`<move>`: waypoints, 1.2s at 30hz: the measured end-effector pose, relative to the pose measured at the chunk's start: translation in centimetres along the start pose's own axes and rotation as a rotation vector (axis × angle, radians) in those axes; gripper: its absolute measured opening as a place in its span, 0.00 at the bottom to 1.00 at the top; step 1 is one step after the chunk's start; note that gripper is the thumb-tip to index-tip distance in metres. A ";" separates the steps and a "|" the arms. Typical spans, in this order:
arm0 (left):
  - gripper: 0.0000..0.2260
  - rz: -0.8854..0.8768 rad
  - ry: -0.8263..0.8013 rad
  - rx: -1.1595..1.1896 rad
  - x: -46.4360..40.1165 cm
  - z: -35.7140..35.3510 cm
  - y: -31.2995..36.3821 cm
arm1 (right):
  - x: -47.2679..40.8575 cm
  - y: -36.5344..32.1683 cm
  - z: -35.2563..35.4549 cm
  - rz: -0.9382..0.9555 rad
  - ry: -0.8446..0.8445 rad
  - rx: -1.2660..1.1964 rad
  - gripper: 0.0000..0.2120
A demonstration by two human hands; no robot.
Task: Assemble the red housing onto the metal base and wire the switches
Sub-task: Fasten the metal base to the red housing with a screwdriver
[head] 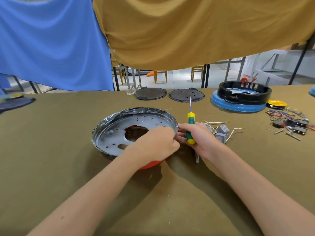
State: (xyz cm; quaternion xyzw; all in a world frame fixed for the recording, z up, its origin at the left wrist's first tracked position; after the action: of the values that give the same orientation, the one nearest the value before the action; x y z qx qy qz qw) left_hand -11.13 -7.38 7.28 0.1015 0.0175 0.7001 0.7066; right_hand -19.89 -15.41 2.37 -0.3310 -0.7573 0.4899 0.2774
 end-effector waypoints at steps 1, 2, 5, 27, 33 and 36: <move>0.12 0.000 0.016 0.004 0.0 0.0 0.0 | 0.0 0.0 0.0 0.006 0.004 0.001 0.14; 0.12 0.000 0.031 0.002 0.0 0.0 0.0 | 0.0 0.0 0.0 0.012 0.004 0.000 0.15; 0.09 0.002 0.091 -0.006 0.2 -0.3 0.0 | 0.1 0.0 -0.2 0.022 -0.024 0.020 0.15; 0.11 -0.060 0.185 0.085 0.6 -0.3 -1.0 | -0.4 0.5 -0.3 0.060 0.006 0.155 0.20; 0.10 -0.065 0.067 0.068 0.2 -0.3 -1.5 | -0.6 0.5 -0.3 0.046 -0.006 0.116 0.21; 0.09 -0.071 0.083 0.035 0.2 -0.4 -1.4 | -0.6 0.5 -0.3 0.042 -0.007 0.127 0.15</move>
State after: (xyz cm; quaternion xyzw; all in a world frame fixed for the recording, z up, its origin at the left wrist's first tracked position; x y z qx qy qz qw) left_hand -9.84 -7.12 6.73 0.0842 0.0624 0.6777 0.7279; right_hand -19.15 -15.51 1.96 -0.3267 -0.7186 0.5437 0.2850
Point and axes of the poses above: each hand's wrist, its own x-axis away from the middle knuckle, its own z-axis out of the back of the hand, y = z × x, the point moved 6 cm from there along -x, towards the middle knuckle, and after that the axes turned 11 degrees about -y, right-handed, at the moved point
